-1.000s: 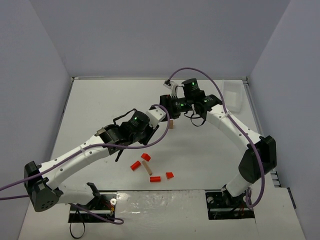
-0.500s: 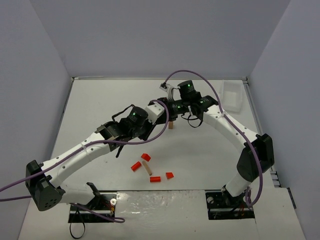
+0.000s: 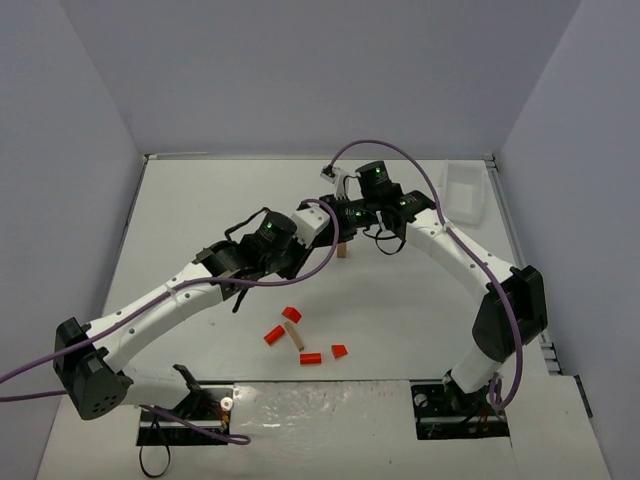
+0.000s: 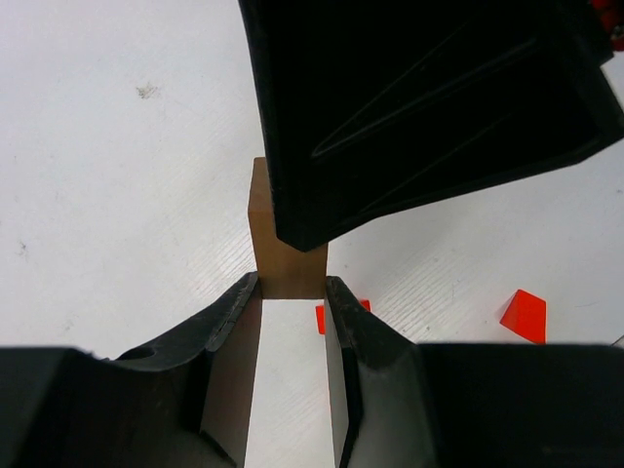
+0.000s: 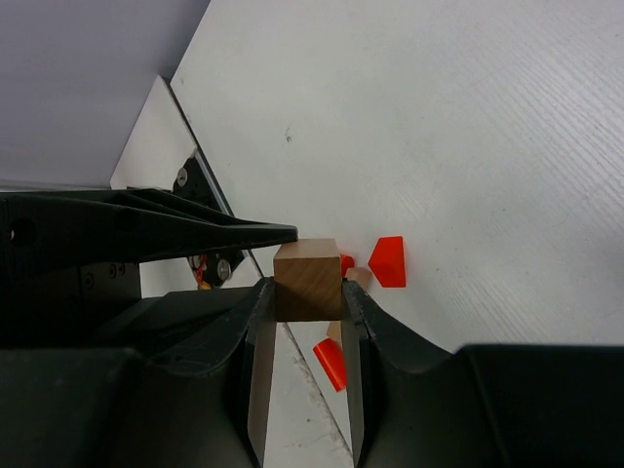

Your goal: Build the wood block tower

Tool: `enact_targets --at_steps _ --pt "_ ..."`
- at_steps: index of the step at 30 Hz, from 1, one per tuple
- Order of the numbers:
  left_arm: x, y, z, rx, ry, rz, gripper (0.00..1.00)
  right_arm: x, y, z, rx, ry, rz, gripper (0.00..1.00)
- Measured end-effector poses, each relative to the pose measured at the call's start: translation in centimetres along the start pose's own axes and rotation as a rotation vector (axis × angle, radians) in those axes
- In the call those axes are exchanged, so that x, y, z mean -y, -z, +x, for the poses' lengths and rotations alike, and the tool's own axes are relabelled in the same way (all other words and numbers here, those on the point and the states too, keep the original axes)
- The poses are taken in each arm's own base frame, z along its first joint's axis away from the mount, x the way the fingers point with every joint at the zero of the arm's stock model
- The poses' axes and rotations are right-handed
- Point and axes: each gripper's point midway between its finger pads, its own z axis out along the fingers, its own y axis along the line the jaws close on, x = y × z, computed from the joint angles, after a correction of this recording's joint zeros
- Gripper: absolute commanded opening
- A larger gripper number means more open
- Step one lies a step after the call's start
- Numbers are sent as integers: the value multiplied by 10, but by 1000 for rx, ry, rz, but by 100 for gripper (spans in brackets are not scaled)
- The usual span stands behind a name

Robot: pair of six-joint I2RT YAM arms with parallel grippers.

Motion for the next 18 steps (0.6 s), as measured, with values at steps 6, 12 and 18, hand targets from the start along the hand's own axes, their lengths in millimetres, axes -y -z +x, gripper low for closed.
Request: enact_targets --at_steps 6,12,18 --pt "-2 -1 0 0 10 -10 65 15 -1 -5 28 24 88 0" --pt "-14 -2 6 -2 61 -55 81 59 18 -19 134 50 378 0" --pt "-62 8 32 -18 220 -187 92 111 70 -24 267 51 760 0"
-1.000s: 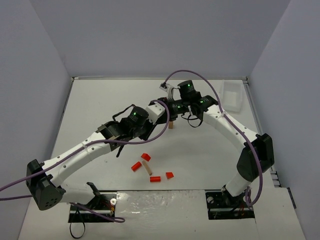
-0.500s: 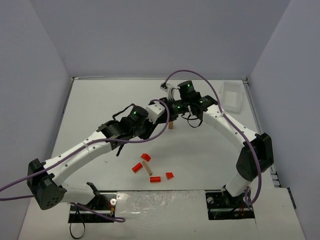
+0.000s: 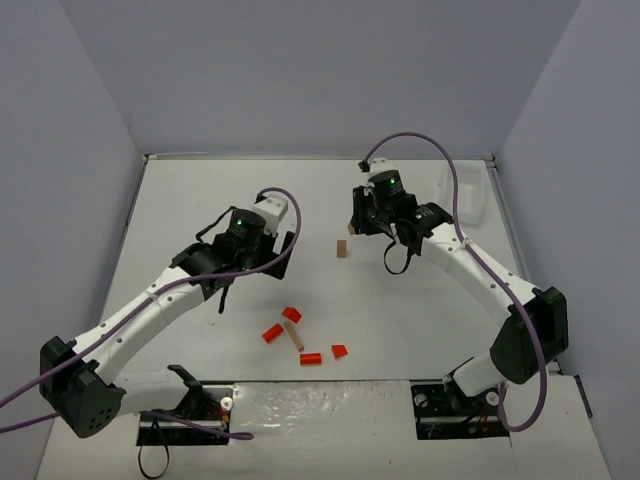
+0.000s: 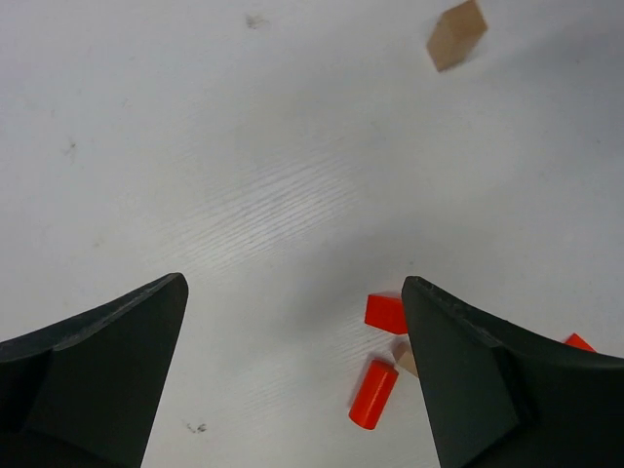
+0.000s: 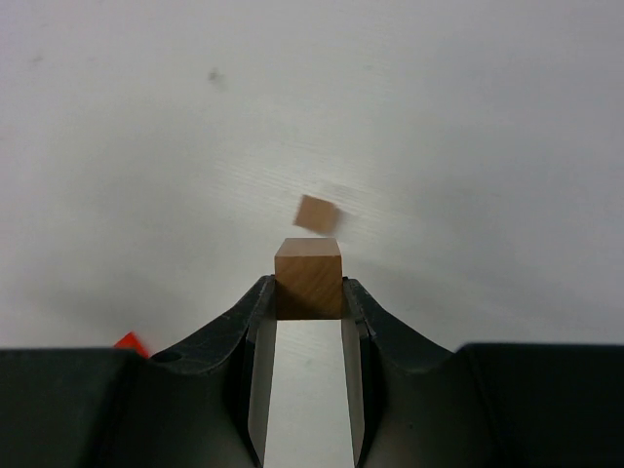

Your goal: Build the wood block tower

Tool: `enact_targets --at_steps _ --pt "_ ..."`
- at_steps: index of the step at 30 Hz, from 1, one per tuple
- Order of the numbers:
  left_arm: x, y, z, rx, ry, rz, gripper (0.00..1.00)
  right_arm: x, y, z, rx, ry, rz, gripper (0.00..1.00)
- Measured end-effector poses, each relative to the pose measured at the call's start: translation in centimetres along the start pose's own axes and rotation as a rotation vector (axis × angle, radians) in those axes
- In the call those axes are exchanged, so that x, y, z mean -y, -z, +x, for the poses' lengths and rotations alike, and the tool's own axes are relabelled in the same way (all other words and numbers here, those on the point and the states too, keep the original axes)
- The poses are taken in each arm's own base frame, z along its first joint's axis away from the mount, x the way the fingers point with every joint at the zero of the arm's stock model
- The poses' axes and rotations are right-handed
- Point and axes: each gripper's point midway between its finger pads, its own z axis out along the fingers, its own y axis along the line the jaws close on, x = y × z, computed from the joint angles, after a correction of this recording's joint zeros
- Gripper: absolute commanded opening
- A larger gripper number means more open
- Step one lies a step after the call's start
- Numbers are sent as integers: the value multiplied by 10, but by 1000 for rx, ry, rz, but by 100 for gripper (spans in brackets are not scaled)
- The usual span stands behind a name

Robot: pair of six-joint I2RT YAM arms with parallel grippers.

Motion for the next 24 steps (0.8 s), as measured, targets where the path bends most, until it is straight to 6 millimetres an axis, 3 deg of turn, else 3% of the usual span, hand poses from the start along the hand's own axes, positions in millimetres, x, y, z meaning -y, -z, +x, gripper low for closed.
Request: enact_targets --at_steps 5,8,15,20,24 --pt "-40 4 10 -7 122 -106 94 51 -4 11 12 5 254 0" --pt "-60 4 19 -24 181 -158 94 67 -14 18 -4 3 342 0" --pt "-87 -1 55 -92 247 -240 94 87 -47 55 -102 6 453 0" --pt "-90 -3 74 -118 253 -257 94 90 -59 70 -114 -21 462 0" --pt "-91 -5 75 -115 256 -257 94 87 -64 75 -105 -48 445 0"
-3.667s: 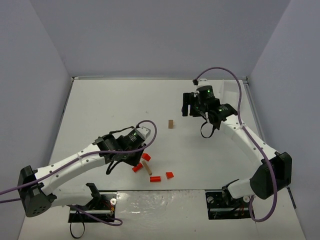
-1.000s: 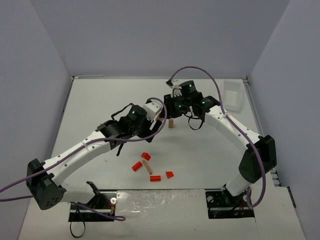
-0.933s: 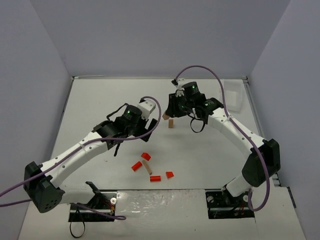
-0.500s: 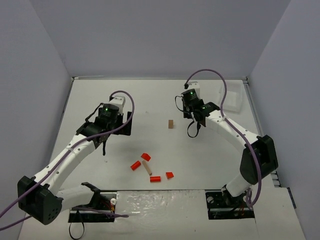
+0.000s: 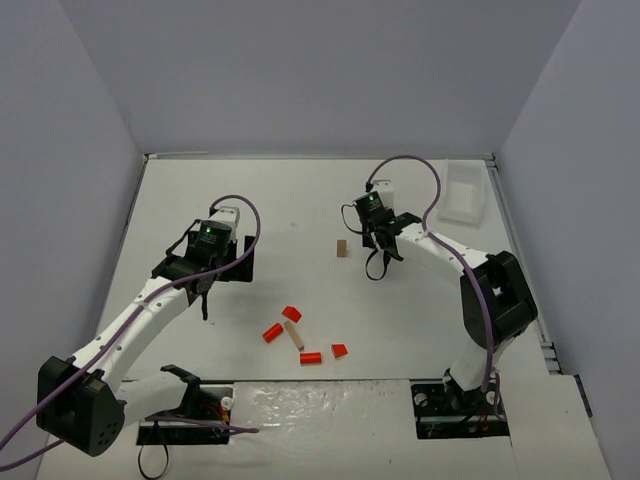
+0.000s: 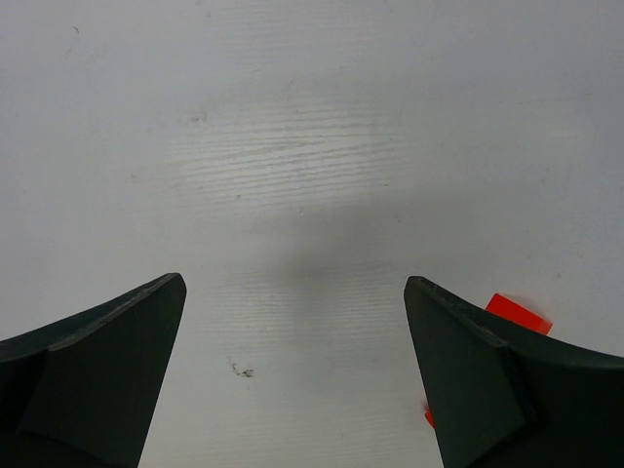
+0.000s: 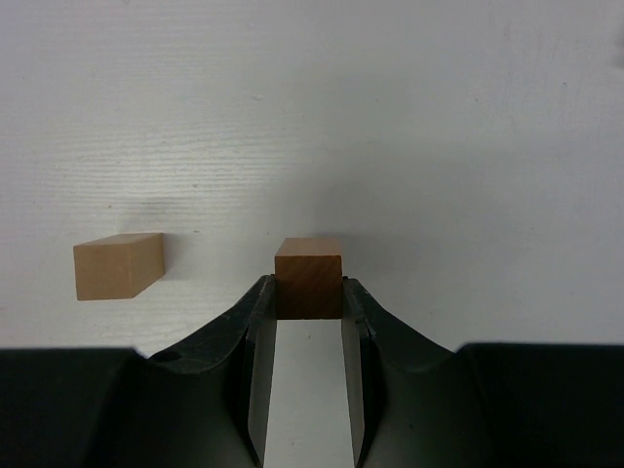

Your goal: Build the wood block tower

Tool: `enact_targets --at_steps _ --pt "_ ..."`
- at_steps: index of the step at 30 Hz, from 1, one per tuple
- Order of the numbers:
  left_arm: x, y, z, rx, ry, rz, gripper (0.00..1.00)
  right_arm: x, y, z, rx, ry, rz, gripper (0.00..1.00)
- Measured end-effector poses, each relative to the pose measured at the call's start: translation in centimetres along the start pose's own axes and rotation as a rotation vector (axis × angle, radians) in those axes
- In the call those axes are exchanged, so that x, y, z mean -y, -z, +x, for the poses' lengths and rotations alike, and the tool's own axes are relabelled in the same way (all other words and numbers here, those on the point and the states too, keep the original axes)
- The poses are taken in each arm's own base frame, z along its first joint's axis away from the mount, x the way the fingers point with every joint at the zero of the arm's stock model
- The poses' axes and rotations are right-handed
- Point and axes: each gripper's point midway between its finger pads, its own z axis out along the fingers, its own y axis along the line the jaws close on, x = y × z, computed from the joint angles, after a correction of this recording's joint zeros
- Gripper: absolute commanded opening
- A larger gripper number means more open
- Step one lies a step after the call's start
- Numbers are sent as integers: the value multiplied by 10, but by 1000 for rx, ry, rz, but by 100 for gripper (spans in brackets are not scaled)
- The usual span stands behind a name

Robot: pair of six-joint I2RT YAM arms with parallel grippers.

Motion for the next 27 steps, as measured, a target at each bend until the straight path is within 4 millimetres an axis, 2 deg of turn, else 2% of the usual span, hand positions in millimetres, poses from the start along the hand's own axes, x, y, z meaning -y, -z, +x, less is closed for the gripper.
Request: enact_targets --at_steps 6,15,27 --pt "1 -1 -6 22 6 4 94 -11 -9 0 6 -33 -34 0" --pt "2 -2 -6 23 6 5 94 -21 -22 11 -23 -50 -57 0" --pt "2 -5 -5 13 4 3 94 -26 -23 13 -34 -70 -82 0"
